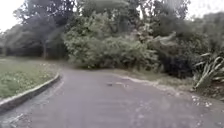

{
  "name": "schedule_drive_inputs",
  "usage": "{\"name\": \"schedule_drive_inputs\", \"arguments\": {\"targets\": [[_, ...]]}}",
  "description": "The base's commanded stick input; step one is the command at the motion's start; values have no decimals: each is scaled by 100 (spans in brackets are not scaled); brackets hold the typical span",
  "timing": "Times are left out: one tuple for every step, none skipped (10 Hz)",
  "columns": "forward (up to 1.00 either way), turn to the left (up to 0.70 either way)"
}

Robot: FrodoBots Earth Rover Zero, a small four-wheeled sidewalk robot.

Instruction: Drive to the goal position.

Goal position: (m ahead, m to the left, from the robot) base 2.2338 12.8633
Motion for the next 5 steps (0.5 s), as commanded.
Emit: {"name": "schedule_drive_inputs", "arguments": {"targets": [[70,0],[70,0],[70,0],[70,0],[70,0]]}}
